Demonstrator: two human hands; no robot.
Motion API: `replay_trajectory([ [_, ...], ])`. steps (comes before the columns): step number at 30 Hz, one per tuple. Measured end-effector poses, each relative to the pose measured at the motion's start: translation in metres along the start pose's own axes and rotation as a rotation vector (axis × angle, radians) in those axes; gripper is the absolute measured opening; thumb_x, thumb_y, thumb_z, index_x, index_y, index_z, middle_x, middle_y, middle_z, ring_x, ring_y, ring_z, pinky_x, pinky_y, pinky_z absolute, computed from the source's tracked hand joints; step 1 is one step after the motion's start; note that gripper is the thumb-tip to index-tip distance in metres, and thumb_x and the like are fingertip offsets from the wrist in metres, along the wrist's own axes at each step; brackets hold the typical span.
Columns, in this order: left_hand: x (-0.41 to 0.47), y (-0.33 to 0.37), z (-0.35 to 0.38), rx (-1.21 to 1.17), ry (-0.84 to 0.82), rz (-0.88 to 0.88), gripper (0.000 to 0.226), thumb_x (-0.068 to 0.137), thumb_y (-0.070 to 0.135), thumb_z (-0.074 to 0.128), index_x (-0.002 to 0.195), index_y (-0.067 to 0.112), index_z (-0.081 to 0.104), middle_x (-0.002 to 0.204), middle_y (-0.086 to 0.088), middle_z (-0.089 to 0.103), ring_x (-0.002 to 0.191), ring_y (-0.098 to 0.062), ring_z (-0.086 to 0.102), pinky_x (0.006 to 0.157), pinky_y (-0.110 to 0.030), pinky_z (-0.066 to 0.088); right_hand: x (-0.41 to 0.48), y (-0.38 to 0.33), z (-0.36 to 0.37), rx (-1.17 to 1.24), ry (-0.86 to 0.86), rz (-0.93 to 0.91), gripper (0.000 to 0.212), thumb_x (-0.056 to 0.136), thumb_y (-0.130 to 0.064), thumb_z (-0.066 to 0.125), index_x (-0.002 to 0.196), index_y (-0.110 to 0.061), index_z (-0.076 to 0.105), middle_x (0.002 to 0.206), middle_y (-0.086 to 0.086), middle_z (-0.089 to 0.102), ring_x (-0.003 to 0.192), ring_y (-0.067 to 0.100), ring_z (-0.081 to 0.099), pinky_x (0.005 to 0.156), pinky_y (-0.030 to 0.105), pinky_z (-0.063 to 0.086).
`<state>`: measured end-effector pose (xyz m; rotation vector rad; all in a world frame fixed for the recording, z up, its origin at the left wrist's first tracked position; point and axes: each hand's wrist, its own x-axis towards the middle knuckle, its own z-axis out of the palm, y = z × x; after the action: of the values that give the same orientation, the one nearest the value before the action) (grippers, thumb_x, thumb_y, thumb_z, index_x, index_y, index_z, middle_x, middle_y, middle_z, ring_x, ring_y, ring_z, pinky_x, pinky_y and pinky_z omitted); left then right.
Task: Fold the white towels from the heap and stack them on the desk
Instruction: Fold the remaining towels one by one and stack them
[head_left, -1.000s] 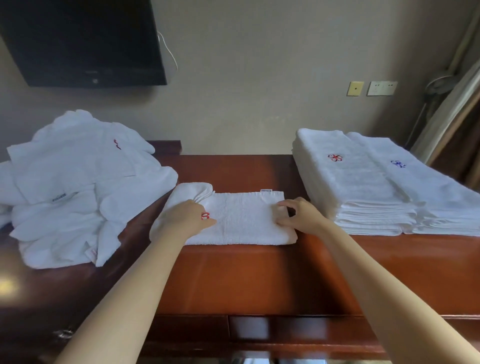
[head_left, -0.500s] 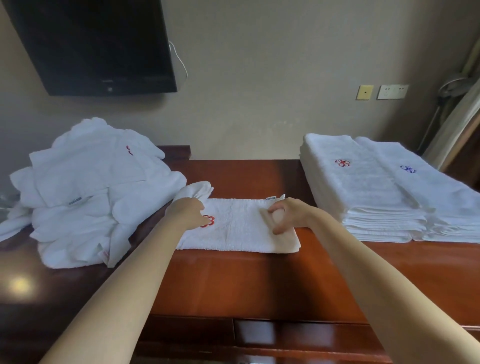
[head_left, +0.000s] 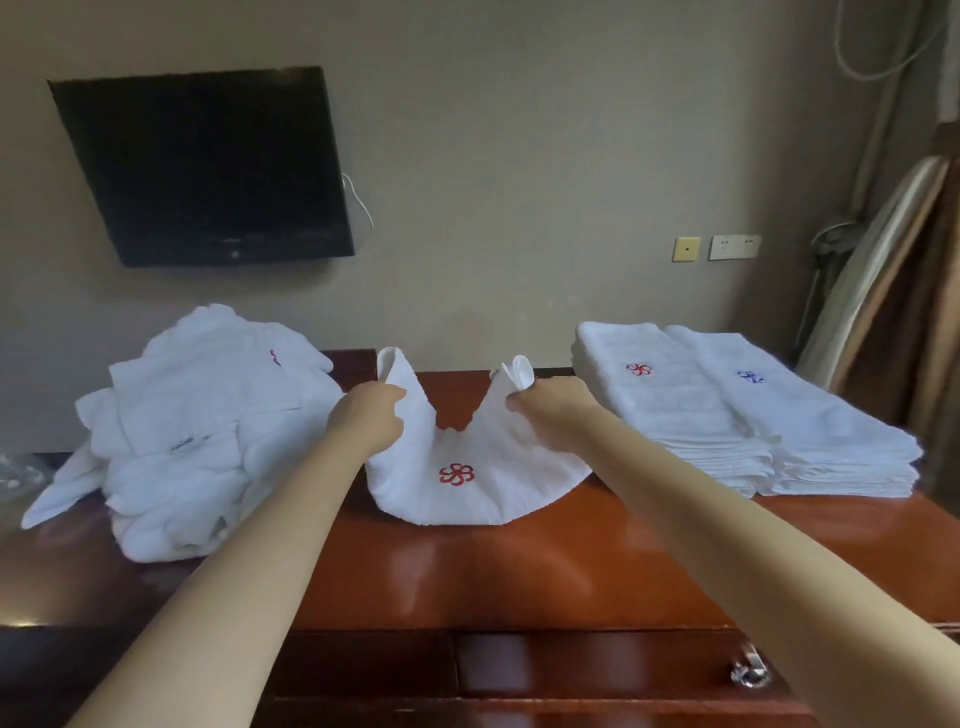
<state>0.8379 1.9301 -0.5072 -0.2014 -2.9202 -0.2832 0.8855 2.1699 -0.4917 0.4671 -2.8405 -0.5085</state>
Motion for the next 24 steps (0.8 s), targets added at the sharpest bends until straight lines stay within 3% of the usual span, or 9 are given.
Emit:
replay_trajectory([
  [3, -0.011, 0.021, -0.013, -0.005, 0.062, 0.040, 0.052, 0.092, 0.013, 0.047, 0.141, 0.027, 0.044, 0.133, -0.006, 0.052, 0.117, -0.029, 0.051, 0.082, -0.034, 0.047, -0.014, 0.008, -0.014, -0.011, 0.036, 0.011, 0.019, 0.085, 0.000, 0.048, 0.096, -0.016, 0.045, 0.068, 0.000, 0.036, 0.070, 0.025, 0.046, 0.048, 0.027, 0.027],
  [8, -0.024, 0.067, -0.040, 0.024, 0.180, 0.108, 0.041, 0.090, 0.008, 0.045, 0.127, 0.020, 0.055, 0.118, -0.007, 0.055, 0.100, -0.030, 0.054, 0.066, -0.034, 0.043, -0.041, 0.032, -0.034, 0.020, 0.156, 0.104, 0.036, 0.082, 0.003, 0.046, 0.114, -0.013, 0.054, 0.068, 0.001, 0.039, 0.065, 0.025, 0.046, 0.045, 0.027, 0.023],
  [12, -0.024, 0.106, -0.060, -0.020, 0.241, 0.175, 0.039, 0.089, 0.008, 0.044, 0.125, 0.019, 0.055, 0.118, -0.008, 0.055, 0.099, -0.032, 0.055, 0.072, -0.035, 0.045, -0.064, 0.064, -0.053, 0.052, 0.231, 0.187, 0.043, 0.082, -0.002, 0.048, 0.122, -0.020, 0.054, 0.086, 0.005, 0.058, 0.078, 0.030, 0.057, 0.049, 0.027, 0.024],
  [15, -0.019, 0.138, -0.070, -0.044, 0.274, 0.231, 0.037, 0.089, 0.008, 0.045, 0.123, 0.019, 0.056, 0.113, -0.008, 0.055, 0.093, -0.031, 0.054, 0.067, -0.033, 0.040, -0.080, 0.093, -0.061, 0.094, 0.255, 0.271, 0.041, 0.083, -0.008, 0.050, 0.120, -0.024, 0.054, 0.100, 0.007, 0.064, 0.084, 0.032, 0.060, 0.055, 0.027, 0.031],
  [19, -0.008, 0.181, -0.075, -0.066, 0.287, 0.295, 0.034, 0.088, 0.008, 0.043, 0.116, 0.020, 0.056, 0.106, -0.007, 0.054, 0.081, -0.027, 0.045, 0.064, -0.031, 0.036, -0.097, 0.130, -0.062, 0.100, 0.272, 0.377, 0.038, 0.082, -0.009, 0.052, 0.117, -0.024, 0.056, 0.099, 0.006, 0.064, 0.086, 0.033, 0.060, 0.060, 0.028, 0.035],
  [24, 0.026, 0.239, -0.075, -0.058, 0.273, 0.359, 0.032, 0.088, 0.005, 0.041, 0.113, 0.019, 0.055, 0.108, -0.007, 0.054, 0.080, -0.026, 0.045, 0.062, -0.031, 0.035, -0.095, 0.178, -0.053, 0.089, 0.238, 0.457, 0.041, 0.080, -0.007, 0.050, 0.117, -0.024, 0.055, 0.098, 0.006, 0.063, 0.084, 0.032, 0.058, 0.058, 0.028, 0.032],
])
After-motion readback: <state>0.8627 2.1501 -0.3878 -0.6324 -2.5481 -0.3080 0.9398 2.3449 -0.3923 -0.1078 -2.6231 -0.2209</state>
